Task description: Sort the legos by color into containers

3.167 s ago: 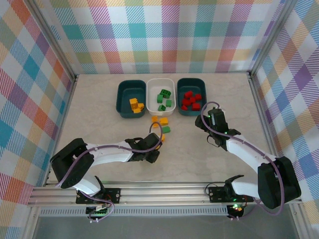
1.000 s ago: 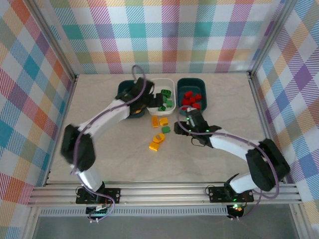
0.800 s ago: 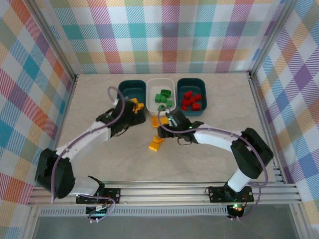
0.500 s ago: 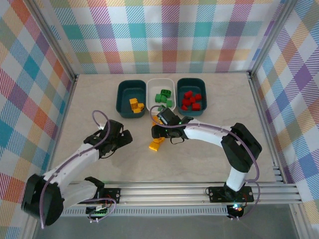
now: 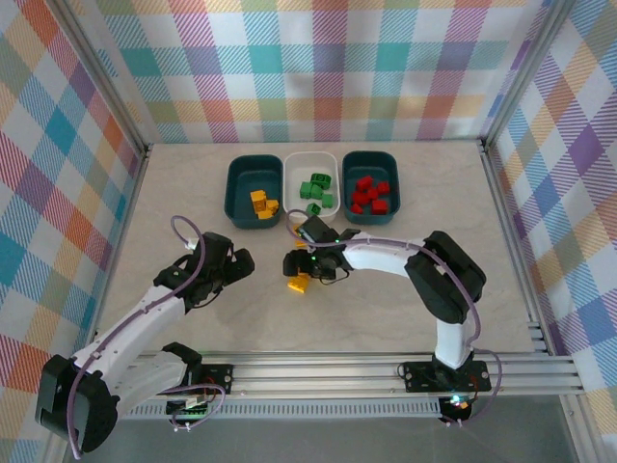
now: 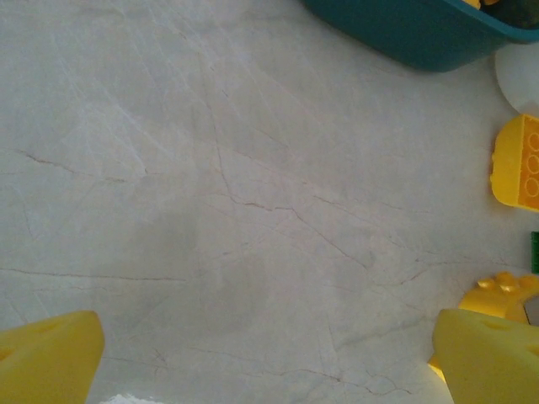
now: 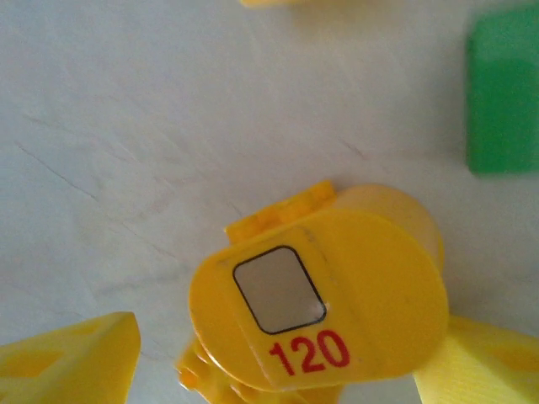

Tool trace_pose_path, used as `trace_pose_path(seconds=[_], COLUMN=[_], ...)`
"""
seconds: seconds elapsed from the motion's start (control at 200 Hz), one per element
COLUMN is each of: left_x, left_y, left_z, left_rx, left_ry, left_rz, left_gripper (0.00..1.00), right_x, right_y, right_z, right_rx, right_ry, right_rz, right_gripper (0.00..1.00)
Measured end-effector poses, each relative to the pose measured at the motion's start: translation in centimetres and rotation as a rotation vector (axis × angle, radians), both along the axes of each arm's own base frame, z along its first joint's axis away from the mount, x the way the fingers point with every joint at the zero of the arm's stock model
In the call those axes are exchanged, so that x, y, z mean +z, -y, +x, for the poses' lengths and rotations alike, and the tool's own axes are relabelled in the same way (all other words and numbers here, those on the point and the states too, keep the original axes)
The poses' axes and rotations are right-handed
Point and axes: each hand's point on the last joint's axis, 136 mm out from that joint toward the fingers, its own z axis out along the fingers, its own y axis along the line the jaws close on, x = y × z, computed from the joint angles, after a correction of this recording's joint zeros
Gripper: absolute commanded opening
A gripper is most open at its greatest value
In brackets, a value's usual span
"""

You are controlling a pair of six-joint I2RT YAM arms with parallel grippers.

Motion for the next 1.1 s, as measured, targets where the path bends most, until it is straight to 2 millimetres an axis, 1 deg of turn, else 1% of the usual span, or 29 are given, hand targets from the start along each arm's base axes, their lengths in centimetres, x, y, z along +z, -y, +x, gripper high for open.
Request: trace_pose_path(seconds=[0.08, 0.175, 0.28, 0.415, 0.565, 0.655, 0.74, 0.82, 0.91, 1.005, 1.1], left_x=[0.0, 0.2, 0.8, 0.9, 0.8, 0.7, 0.7, 0.7, 1.0, 1.5, 1.7], left_y=[-0.1, -0.3, -0.3, -0.5, -0.9, -0.9, -1.1, -1.4, -1.8, -1.9, -1.7], left_z=[-0.3, -0.6, -0.6, -0.8, -1.0, -1.0, -1.1, -1.3, -1.4, -1.5, -1.6], left_rx=[-0.002, -0.002, -0.004, -0.003, -0.003, -0.005, -0.007, -0.003, 0.004, 0.008, 0.021], left_ry=[0.008, 0.024, 0.045, 0.051, 0.041, 0.041, 0.039, 0.034, 0.036, 0.052, 0.050], left_rz=[-0.002, -0.009, -0.014, -0.009, 0.014, 0.018, 0.027, 0.042, 0.052, 0.044, 0.012], left_gripper=[1.00, 1.00, 1.00, 1.00, 1.00, 1.00, 1.00, 1.00, 1.00, 1.00, 1.00], right_x=[0.2, -0.1, -0.6, -0.8, -1.1, -1.3, -1.5, -1.3, -1.1, -0.8, 0.8], right_y=[-1.1, -1.7, -2.1, -2.5, -2.7, -2.6, -2.5, -2.9, -3.3, -3.5, -3.7], right_z=[1.0, 1.9, 2.3, 2.6, 2.7, 2.7, 2.6, 2.5, 2.5, 2.3, 2.5], right_rx=[0.009, 0.014, 0.031, 0.057, 0.089, 0.114, 0.129, 0.149, 0.162, 0.168, 0.167], right_ry=[0.019, 0.036, 0.039, 0.047, 0.080, 0.115, 0.148, 0.173, 0.189, 0.200, 0.226], right_rz=[0.007, -0.010, -0.037, -0.077, -0.150, -0.204, -0.248, -0.250, -0.243, -0.233, -0.207], right_gripper=[0.82, 0.81, 0.80, 0.77, 0.67, 0.59, 0.48, 0.40, 0.35, 0.33, 0.32])
